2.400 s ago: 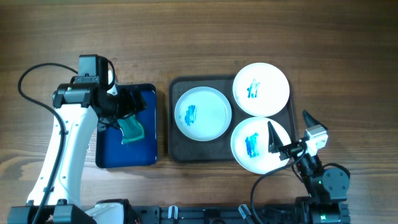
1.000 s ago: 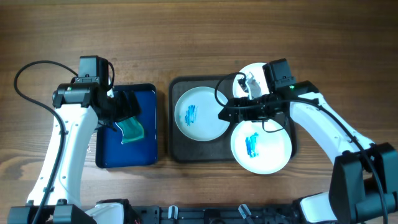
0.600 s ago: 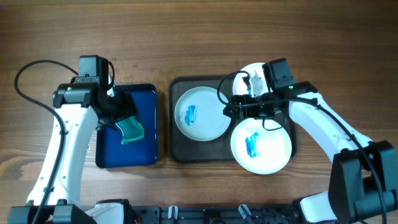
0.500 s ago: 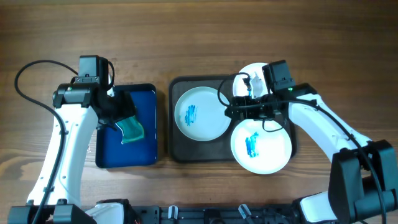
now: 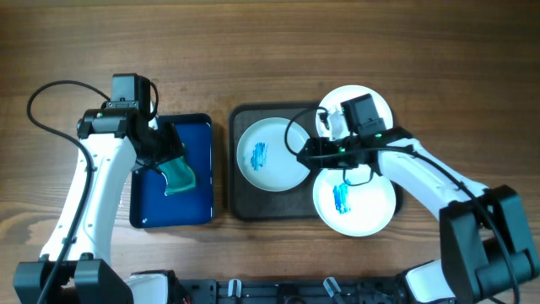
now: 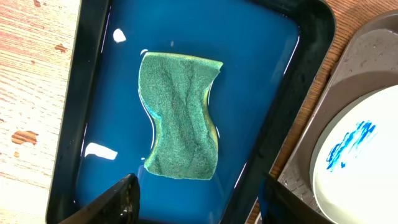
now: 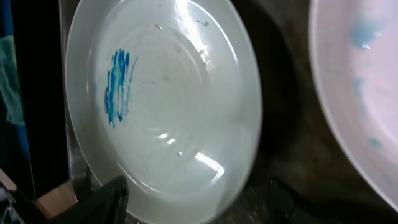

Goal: Clean dirty plates on tray and stack at the side
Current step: 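Reach the right gripper to the left white plate and grip its rim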

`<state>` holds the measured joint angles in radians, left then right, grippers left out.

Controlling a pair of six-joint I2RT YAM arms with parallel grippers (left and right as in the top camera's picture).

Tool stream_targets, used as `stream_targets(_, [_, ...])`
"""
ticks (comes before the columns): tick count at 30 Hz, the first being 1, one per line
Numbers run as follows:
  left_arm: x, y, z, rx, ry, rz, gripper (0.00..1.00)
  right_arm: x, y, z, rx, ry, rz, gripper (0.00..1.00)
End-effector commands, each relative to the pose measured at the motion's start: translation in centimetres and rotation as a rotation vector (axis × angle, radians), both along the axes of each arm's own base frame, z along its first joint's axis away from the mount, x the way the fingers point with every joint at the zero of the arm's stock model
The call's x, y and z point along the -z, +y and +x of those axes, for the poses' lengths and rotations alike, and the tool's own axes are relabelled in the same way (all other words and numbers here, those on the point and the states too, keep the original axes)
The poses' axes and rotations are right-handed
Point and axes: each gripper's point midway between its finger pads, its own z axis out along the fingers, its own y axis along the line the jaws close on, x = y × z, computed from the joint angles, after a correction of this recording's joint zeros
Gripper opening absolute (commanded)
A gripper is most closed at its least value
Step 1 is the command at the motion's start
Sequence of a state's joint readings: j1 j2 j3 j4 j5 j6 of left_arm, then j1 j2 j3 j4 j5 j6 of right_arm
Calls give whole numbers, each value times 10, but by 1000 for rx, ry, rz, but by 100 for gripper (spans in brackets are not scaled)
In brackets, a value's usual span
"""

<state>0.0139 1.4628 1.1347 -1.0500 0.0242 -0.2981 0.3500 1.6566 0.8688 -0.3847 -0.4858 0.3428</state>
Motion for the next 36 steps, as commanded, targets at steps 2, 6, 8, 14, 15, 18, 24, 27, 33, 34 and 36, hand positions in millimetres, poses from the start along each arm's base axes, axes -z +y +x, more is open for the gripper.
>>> stream_targets(2, [5, -3, -2, 4, 16, -9, 55, 30, 2, -3, 110, 108, -31, 63])
stream_targets(6, [5, -3, -2, 4, 16, -9, 55, 53, -1, -5, 163, 176, -53, 51])
stream_targets(8, [5, -3, -2, 4, 17, -9, 52, 64, -4, -7, 186, 205, -75, 43])
stream_targets(14, [5, -3, -2, 4, 17, -9, 26, 69, -8, -8, 204, 218, -97, 15])
stream_targets(15, [5, -3, -2, 4, 17, -9, 20, 70, -8, -8, 206, 216, -102, 12])
stream_targets(18, [6, -3, -6, 4, 31, -8, 11, 70, -9, -7, 208, 215, -107, 6])
stream_targets(24, [7, -4, -12, 19, 58, -14, 25, 70, -9, -8, 207, 215, -106, 6])
stream_targets(27, [8, -4, -13, 20, 64, -16, 49, 70, -9, -8, 204, 217, -108, 7])
stream_targets(33, [27, -4, -25, 20, 107, -16, 49, 70, -8, -9, 201, 220, -102, 9])
stream_targets(34, [31, -4, -26, 20, 109, -16, 49, 70, -8, -9, 202, 220, -101, 9])
stream_targets(36, [37, -5, -28, 20, 110, -19, 51, 70, -8, -9, 201, 220, -102, 10])
